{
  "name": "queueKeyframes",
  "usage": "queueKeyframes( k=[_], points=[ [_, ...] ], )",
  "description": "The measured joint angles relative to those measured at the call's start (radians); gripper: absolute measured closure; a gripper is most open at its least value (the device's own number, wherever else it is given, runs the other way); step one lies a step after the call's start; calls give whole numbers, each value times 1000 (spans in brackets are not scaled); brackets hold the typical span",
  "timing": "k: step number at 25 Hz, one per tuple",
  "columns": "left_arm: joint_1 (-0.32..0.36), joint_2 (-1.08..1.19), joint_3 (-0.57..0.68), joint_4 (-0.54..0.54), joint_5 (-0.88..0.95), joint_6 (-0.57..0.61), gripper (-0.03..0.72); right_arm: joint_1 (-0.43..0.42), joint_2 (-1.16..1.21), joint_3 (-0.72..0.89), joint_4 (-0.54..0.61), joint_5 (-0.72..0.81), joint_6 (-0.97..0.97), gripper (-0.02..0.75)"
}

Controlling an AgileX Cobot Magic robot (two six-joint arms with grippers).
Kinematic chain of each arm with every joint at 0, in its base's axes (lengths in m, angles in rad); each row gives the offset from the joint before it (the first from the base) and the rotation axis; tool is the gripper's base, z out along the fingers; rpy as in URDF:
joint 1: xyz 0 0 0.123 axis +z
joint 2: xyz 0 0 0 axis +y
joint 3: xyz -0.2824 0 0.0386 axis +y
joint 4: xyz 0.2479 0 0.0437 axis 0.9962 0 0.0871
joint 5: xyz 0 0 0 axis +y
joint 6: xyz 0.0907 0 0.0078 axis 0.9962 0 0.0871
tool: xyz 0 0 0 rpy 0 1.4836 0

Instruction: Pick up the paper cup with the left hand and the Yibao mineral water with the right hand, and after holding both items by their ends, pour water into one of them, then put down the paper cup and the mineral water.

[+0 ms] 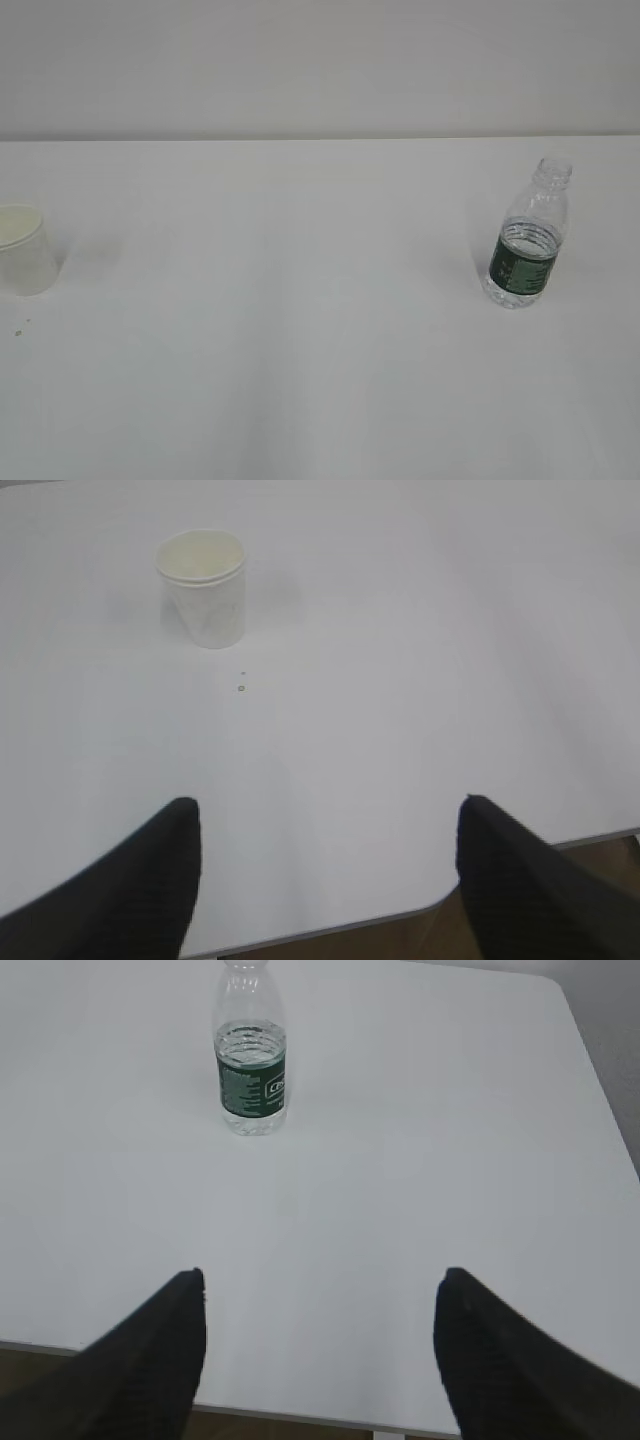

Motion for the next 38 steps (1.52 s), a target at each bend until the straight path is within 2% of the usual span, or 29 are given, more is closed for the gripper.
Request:
queueKeyframes(
  k=[38],
  points=[
    [0, 0, 0, 0, 0, 0, 123, 0, 0, 0, 21, 0, 2, 200]
  ],
)
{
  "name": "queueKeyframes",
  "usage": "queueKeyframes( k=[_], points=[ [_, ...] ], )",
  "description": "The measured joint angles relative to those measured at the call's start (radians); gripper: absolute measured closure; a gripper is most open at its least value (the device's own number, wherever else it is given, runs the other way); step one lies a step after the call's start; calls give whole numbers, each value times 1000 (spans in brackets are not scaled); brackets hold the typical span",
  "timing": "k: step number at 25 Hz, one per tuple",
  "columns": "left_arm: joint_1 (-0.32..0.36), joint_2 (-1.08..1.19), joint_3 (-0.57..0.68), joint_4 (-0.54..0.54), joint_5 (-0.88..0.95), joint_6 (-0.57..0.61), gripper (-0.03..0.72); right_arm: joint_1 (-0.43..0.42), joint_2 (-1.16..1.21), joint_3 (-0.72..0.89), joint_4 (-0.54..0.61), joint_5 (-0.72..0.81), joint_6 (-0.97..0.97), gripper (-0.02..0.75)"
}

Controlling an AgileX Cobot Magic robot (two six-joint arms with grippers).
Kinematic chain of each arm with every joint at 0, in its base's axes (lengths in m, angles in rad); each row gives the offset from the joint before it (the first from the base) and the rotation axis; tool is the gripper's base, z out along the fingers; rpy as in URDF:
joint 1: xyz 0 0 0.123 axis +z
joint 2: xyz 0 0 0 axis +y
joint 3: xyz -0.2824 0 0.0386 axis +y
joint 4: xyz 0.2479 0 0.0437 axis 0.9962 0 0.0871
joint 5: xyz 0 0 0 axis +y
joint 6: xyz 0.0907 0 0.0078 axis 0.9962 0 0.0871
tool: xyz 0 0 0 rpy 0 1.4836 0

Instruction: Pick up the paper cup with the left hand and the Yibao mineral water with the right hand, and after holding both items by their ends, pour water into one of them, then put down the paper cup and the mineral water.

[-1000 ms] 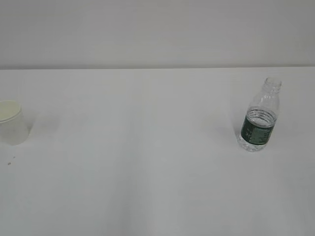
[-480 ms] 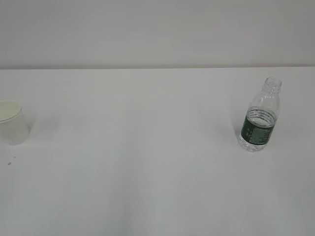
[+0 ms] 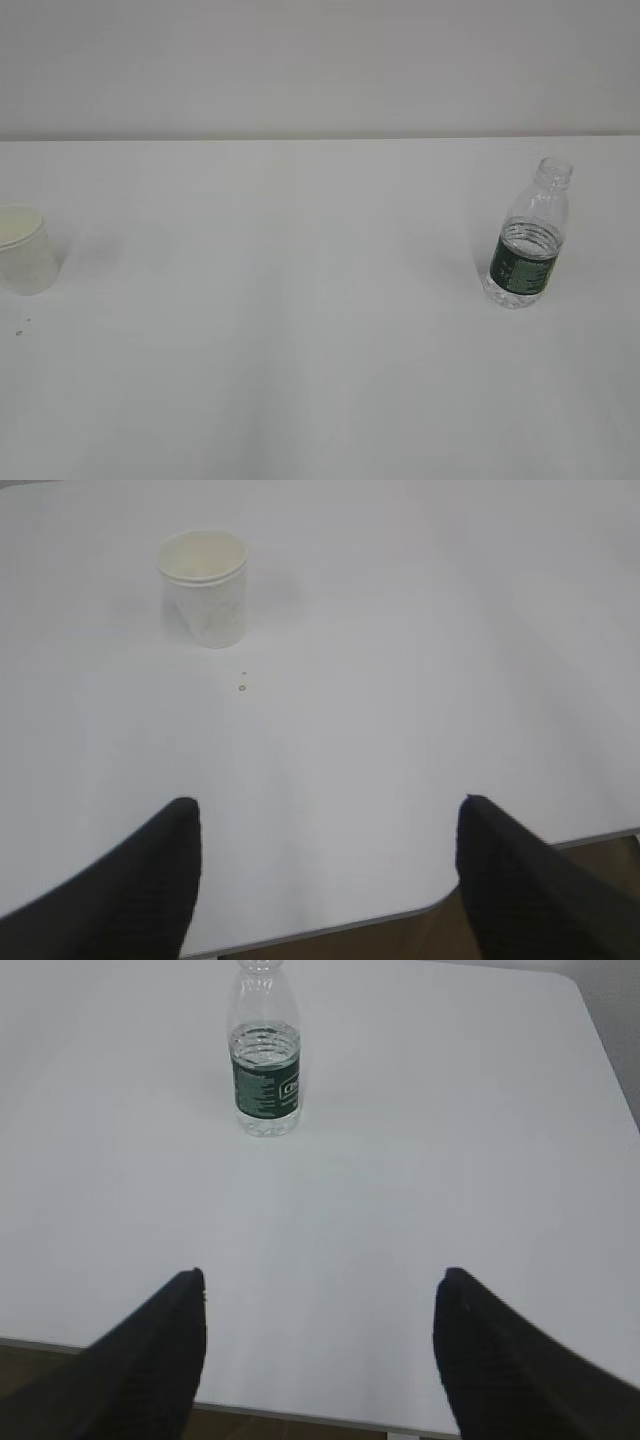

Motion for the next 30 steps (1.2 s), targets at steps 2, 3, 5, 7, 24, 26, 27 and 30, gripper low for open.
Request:
queueKeyframes(
  k=[2, 3, 5, 7, 24, 26, 27, 30],
  points=[
    [0, 0, 0, 2, 0, 0, 123, 0, 0, 0, 1, 0, 0, 200],
    [0, 0, 0, 2, -2, 0, 123, 0, 0, -2, 3, 0, 0, 200],
    [0, 0, -2, 6, -9, 0, 123, 0, 0, -6, 3, 0, 0, 200],
    [0, 0, -2, 6, -16, 0, 123, 0, 0, -6, 5, 4, 0, 200],
    [0, 200, -2, 6, -18, 0, 124, 0, 136, -24, 22, 25, 0, 200],
    [0, 215, -2, 6, -20, 0, 124, 0, 154, -26, 23, 25, 2, 201],
    [0, 224, -2, 6, -20, 0, 124, 0, 163, -26, 24, 25, 2, 201],
    [0, 249, -2, 6, -21, 0, 124, 0, 191, -31, 24, 27, 8, 201]
  ],
)
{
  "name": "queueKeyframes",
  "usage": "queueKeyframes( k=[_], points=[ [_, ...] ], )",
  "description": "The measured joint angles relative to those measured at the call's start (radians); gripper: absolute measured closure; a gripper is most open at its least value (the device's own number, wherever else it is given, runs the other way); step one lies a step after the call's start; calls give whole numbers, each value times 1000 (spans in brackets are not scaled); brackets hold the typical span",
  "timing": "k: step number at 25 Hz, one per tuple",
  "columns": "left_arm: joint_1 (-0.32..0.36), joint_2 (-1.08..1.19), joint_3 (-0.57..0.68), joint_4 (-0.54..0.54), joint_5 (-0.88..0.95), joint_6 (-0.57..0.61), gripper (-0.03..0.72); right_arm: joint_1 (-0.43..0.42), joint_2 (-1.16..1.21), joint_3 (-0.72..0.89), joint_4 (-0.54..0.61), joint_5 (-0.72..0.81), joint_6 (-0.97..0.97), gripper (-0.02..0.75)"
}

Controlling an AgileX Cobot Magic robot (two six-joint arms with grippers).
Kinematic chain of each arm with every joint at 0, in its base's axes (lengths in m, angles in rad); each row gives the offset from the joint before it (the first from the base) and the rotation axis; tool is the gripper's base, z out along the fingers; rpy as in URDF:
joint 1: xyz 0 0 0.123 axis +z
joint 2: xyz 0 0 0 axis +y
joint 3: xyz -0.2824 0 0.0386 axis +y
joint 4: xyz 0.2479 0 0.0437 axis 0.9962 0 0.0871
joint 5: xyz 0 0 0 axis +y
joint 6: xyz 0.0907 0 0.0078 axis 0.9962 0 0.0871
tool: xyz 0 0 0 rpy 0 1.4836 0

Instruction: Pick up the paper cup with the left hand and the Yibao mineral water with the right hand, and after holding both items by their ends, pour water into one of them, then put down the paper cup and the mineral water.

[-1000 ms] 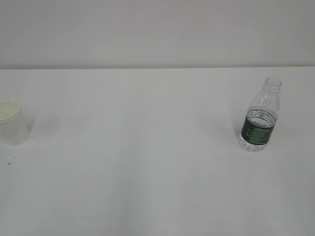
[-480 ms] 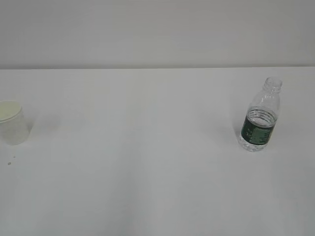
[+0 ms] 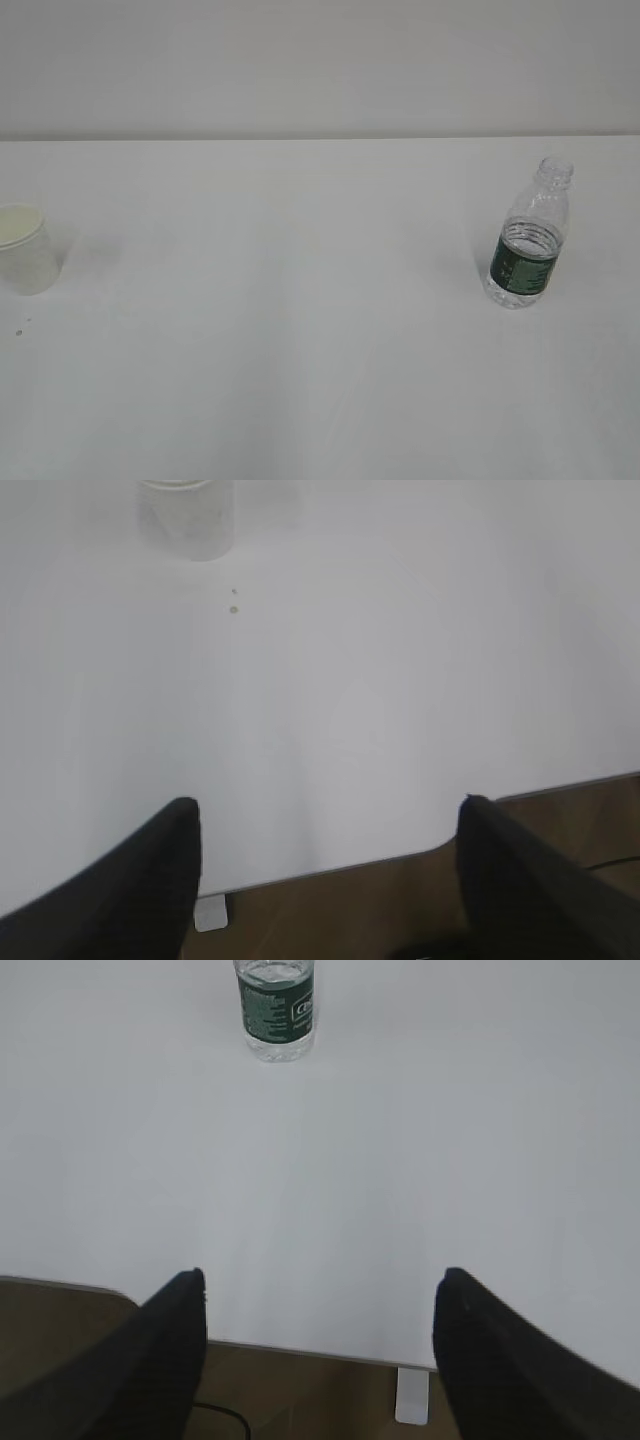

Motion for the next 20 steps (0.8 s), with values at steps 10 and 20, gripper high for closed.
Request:
queueKeyframes(
  k=[10, 20],
  points=[
    [0, 57, 0, -8, -4, 0, 124, 0, 50, -7, 1, 2, 26, 200],
    [0, 127, 0, -15, -16, 0, 124, 0, 132, -7, 48, -7, 36, 201]
  ],
)
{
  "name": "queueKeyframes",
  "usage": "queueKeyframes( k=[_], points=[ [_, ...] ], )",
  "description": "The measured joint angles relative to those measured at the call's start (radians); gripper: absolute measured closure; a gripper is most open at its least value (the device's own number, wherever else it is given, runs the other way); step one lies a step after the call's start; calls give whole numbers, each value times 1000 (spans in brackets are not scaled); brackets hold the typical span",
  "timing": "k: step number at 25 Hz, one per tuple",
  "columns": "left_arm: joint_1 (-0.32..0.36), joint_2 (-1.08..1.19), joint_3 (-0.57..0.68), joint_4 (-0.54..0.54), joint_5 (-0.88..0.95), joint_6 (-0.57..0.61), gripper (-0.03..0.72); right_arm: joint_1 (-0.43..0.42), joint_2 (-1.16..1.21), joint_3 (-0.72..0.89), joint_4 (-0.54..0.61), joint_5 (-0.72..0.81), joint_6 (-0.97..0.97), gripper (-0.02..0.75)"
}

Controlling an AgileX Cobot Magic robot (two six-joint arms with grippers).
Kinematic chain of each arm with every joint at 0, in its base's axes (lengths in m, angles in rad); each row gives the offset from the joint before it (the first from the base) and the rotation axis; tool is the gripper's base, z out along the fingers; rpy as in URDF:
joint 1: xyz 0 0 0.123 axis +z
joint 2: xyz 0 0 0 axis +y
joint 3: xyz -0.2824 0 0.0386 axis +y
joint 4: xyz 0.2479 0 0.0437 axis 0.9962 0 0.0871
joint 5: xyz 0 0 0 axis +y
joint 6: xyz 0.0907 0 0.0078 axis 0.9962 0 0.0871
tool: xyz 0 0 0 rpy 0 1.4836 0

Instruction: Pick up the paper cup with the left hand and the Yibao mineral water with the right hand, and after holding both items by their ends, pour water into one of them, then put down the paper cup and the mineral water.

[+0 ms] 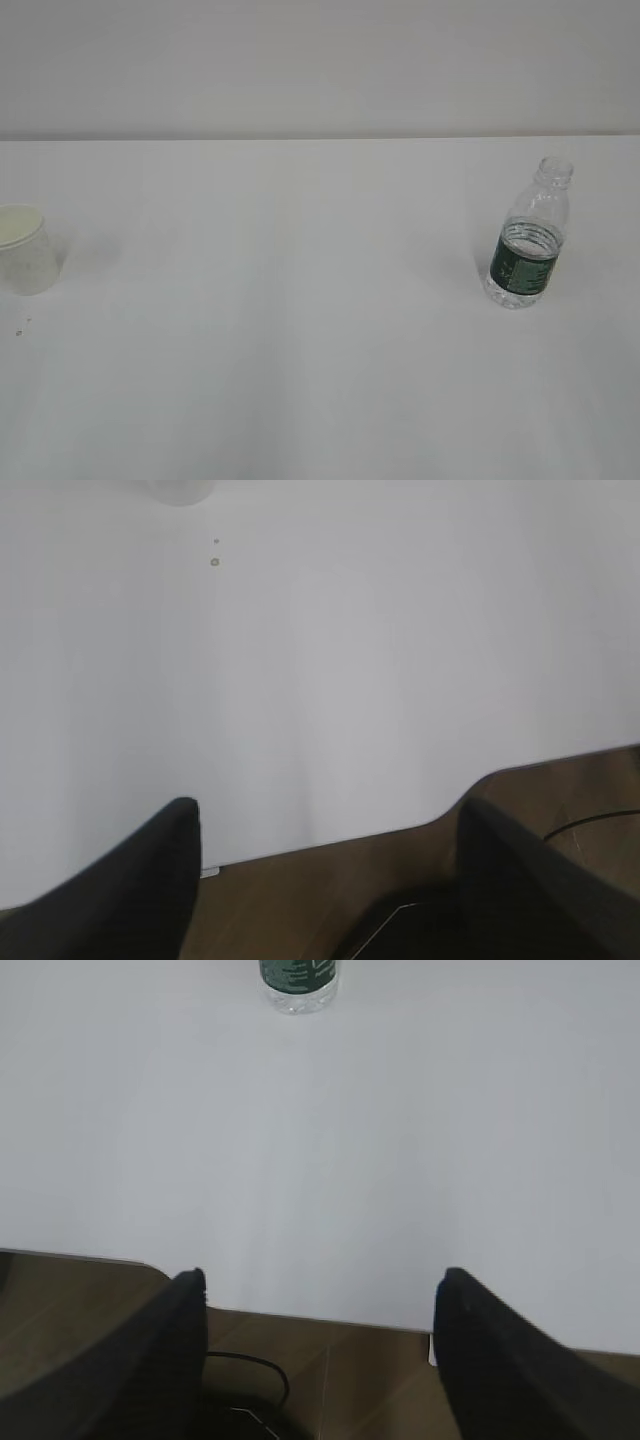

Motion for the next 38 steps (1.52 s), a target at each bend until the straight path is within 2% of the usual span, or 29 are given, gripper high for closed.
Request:
queueKeyframes(
  k=[10, 22, 30, 38],
  points=[
    [0, 69, -23, -28, -69, 0, 124, 0, 67, 0, 37, -85, -21, 201],
    [0, 174, -23, -38, -75, -28, 124, 0, 170, 0, 77, -116, -55, 201],
    [0, 197, -23, 19, -75, -103, 124, 0, 233, 0, 109, -131, -104, 201],
    [0, 286, -23, 39, -90, -114, 123, 0, 302, 0, 135, -174, -133, 201]
  ],
)
